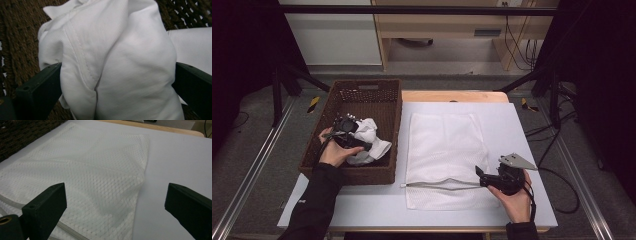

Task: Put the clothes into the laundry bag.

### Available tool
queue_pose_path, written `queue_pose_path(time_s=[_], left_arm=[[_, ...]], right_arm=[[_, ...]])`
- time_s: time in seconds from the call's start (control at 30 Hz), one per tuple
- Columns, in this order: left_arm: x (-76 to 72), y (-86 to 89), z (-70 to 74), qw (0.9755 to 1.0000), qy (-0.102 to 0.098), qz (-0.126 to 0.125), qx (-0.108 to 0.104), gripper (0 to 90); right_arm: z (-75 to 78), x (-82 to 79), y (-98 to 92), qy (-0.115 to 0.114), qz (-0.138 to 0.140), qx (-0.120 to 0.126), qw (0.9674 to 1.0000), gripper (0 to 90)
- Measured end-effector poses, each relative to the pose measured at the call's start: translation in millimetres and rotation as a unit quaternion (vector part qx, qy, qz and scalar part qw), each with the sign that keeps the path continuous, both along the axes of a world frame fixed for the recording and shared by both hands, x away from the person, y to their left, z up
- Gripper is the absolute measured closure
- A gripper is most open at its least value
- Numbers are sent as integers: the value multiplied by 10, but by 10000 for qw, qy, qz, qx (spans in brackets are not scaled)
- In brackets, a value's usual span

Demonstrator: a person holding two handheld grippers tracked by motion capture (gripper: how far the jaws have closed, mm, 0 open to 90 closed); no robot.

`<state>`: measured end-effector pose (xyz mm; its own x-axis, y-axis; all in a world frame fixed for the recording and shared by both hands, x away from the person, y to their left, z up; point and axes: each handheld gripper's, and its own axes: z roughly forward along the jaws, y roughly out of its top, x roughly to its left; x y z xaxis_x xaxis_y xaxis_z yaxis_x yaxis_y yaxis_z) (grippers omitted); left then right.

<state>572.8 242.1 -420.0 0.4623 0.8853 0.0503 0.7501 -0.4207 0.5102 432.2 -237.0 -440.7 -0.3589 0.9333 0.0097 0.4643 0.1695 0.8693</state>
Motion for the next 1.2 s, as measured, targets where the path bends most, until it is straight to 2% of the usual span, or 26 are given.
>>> queue_pose_path(time_s=[0.2,0.3,0.43,0.63,0.77,0.83,0.87,1.0,1.13,1.2], left_arm=[[34,9,-91,9997,246,20,13,0],[53,4,-150,9992,374,-39,157,0],[62,8,-189,9986,495,-5,179,6],[49,7,-171,9975,540,96,451,162],[41,6,-148,9965,538,175,620,286],[31,1,-128,9960,509,190,715,386],[26,2,-120,9958,499,198,741,386],[9,20,-88,9957,485,258,747,514],[-4,40,-60,9961,473,267,689,553],[-16,60,-20,9972,406,260,577,585]], right_arm=[[-1,-2,-5,53,-35,22,10000,45],[-5,1,-6,14,-25,-33,10000,45],[-8,4,-9,3,-27,-19,10000,44],[-9,5,-34,-17,-89,100,9999,48],[-25,14,-38,10,-75,83,9999,56],[-35,21,-36,26,-27,56,10000,58],[-35,21,-36,26,-27,56,10000,58],[-38,20,-35,80,11,86,9999,66],[-35,18,-37,84,26,93,9999,67],[-32,18,-42,72,30,86,9999,68]])
